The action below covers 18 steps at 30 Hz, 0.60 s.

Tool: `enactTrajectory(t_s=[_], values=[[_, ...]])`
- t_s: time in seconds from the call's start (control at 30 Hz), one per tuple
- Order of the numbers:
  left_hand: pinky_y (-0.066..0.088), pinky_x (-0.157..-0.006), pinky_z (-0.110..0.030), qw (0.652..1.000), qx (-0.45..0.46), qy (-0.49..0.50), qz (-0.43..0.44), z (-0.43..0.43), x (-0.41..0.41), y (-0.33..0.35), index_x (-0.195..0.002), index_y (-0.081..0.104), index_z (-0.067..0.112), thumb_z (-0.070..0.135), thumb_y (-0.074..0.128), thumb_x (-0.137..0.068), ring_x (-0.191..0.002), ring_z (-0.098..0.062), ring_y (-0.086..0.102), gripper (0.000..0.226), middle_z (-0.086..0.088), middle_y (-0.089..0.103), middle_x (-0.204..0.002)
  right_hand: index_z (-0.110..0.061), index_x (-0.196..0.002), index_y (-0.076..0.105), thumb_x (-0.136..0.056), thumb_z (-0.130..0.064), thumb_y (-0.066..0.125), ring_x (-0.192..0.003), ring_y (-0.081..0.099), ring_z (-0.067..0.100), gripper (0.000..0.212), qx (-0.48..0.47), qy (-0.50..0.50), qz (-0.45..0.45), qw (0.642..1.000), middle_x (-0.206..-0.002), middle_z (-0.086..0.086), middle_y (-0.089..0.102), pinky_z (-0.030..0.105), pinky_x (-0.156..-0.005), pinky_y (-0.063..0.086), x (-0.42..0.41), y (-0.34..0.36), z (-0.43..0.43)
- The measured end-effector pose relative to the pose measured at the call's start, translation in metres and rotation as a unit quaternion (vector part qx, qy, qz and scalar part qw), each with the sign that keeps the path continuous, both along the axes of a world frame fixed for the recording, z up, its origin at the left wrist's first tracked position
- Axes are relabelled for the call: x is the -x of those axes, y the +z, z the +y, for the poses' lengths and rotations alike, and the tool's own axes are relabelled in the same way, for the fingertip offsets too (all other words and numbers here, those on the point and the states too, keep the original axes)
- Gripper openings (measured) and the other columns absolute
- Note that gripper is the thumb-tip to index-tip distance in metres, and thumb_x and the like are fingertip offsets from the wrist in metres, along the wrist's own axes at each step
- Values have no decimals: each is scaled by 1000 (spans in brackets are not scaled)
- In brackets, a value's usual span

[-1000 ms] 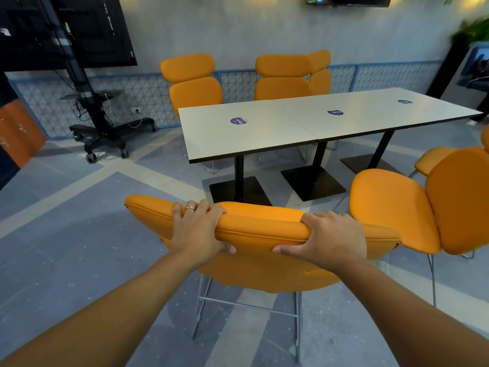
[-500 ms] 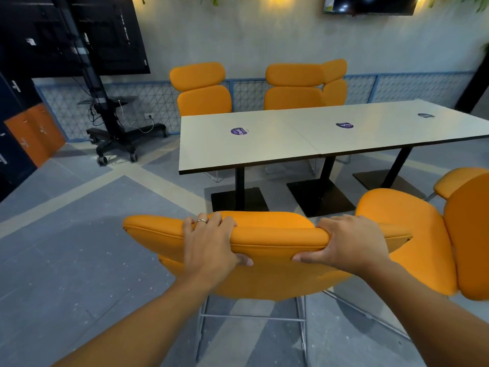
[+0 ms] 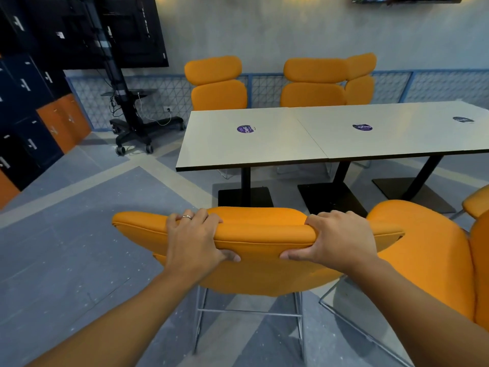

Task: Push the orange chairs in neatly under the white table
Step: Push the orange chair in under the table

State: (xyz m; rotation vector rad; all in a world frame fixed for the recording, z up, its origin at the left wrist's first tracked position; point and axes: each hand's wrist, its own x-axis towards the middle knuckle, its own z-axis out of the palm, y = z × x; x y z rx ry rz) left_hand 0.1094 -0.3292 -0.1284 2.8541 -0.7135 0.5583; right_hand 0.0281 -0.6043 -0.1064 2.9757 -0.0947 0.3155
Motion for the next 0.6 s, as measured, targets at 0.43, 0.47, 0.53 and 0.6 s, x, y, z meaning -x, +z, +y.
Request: enactTrajectory(t_s=[0.43,0.47,0.53,0.6], values=[[30,-92,-45,1000,3,23,14,-64,-96,1,-105,62,31,89,58,-52,-102,-22,53,78,6,62,-103,-32,-81,61,-44,-112,16,-65,55,7,99,-28,-6,-11,1000,-68,-11,57,33,-57,52,-108,-4,-63],[29,-92,-45,1000,1,24,17,-66,-105,2,-106,61,31,88,59,-52,-103,-22,52,78,7,61,-103,-31,-82,61,-44,-112,16,-64,55,7,100,-27,-5,-12,1000,-68,-11,58,33,-56,52,-116,-3,-64],[29,-92,-45,1000,6,22,18,-70,-125,2,-105,61,31,87,61,-51,-103,-22,52,77,6,61,-103,-30,-85,63,-45,-112,14,-65,56,7,103,-23,-8,-15,1000,-69,-12,58,31,-56,52,-132,-3,-67],[30,-91,-46,1000,10,17,13,-74,-146,2,-102,61,31,87,61,-50,-101,-23,53,76,6,61,-101,-30,-88,64,-45,-111,12,-65,56,6,106,-24,-7,-17,1000,-70,-12,59,29,-56,52,-150,-2,-71]])
